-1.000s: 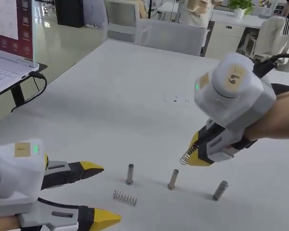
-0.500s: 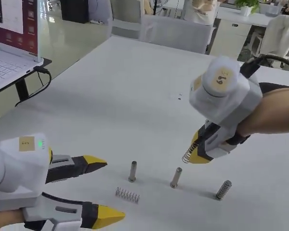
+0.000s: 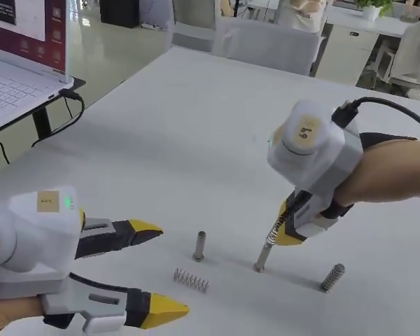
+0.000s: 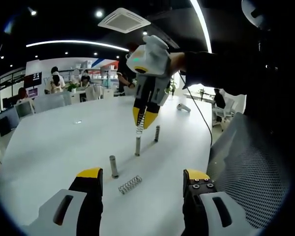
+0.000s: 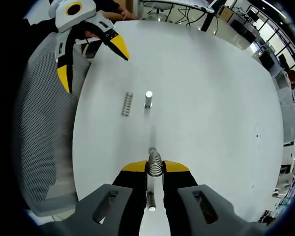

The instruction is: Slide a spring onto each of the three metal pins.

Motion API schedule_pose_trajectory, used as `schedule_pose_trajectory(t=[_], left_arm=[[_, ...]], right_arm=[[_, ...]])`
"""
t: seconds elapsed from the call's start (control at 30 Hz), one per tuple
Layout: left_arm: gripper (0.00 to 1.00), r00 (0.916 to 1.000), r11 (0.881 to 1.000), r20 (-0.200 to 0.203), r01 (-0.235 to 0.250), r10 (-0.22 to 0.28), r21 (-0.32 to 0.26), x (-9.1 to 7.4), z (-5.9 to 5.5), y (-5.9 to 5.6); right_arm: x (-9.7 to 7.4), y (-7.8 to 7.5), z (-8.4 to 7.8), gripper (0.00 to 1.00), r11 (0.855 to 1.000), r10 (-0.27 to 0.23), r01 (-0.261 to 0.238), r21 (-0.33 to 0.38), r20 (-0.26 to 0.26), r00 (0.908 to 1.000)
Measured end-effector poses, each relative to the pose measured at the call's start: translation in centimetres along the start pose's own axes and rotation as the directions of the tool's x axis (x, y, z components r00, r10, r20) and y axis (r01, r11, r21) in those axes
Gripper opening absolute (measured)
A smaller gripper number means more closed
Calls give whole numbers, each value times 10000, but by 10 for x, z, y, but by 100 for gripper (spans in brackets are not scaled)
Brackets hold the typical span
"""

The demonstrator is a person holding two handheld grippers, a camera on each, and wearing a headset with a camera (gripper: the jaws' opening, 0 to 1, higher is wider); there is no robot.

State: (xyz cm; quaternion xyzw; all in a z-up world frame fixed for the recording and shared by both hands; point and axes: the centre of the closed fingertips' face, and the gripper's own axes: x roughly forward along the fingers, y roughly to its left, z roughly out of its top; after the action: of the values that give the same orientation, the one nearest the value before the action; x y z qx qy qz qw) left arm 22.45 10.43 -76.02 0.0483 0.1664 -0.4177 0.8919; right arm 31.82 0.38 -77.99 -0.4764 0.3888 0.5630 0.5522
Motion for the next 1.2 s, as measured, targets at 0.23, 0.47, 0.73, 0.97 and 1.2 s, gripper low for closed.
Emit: schedule_pose_trajectory(t=[0.23,0.47,0.73,0.97,1.2], left_arm=[[62,10000,10000,4,-11,11,-2,0,0,0],[61,10000,10000,-7,-19,19,-17,0,0,1],[61,10000,10000,-19,-6,6,-25,0,0,1],[61,10000,10000,-39,35,-35,-22,0,-1,0],[60,10000,10000,-53,52,-52,-42,1,-1,0]], right_arm=[[8,-1,-2,9,10000,69,-68,17,-123,9999],[13,1,-2,9,9998,174,-173,59,-149,9997],[20,1,-4,9,9996,254,-251,160,-204,9995],[29,3,-7,9,9992,311,-304,244,-285,9991],[42,4,-9,9,9983,426,-411,421,-345,9985]])
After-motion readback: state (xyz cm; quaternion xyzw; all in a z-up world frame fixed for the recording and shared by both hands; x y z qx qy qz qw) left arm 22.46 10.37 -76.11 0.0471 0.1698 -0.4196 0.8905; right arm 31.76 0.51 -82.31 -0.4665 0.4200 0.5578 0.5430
